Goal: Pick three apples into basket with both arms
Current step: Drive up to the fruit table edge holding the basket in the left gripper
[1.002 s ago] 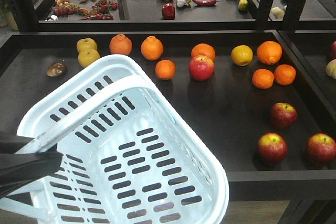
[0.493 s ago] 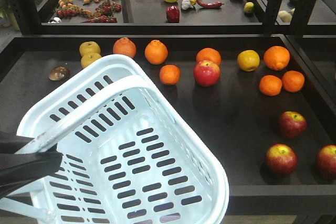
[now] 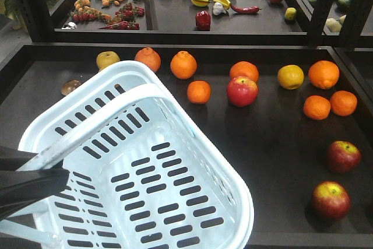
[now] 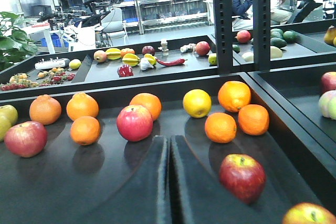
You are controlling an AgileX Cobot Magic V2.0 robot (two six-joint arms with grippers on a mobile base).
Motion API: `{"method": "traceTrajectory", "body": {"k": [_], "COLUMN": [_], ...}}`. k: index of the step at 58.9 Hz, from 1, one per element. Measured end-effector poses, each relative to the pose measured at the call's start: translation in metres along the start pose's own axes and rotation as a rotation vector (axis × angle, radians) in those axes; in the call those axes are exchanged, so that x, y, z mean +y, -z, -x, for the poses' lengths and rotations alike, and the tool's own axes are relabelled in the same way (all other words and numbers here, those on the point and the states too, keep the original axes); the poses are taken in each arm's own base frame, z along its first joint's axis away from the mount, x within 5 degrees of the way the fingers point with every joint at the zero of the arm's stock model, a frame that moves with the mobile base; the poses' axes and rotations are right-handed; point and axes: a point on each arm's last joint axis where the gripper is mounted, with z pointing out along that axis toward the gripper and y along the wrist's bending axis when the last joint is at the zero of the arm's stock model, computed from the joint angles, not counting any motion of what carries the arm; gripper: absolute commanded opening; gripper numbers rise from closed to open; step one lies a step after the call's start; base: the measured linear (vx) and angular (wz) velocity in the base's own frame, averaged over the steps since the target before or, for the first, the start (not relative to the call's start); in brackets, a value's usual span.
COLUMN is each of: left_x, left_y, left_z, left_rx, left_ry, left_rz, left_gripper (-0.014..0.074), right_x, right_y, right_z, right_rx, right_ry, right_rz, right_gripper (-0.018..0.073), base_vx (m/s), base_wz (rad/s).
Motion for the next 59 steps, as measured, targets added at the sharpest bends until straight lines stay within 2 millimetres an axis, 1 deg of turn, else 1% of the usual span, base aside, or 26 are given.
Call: {"method": "traceTrajectory", "body": {"k": [34, 59], "left_x": [0.0, 0.0], "left_y": [0.0, 0.0], "left_z": [0.0, 0.0], "left_rx": [0.0, 0.0], "left_ry": [0.0, 0.0], "left_rz": [0.0, 0.0], "left_gripper": [-0.0006, -0.0006], "right_x": [0.0, 0.0], "right_y": [0.0, 0.0], "right_z": [0.0, 0.0], "right_rx": [0.0, 0.0], "right_ry": [0.0, 0.0], "right_rz": [0.0, 0.0], "right_gripper": [-0.0009, -0.0009], "base_vx": [0.1, 0.07], "base_wz": [0.03, -0.05]}}
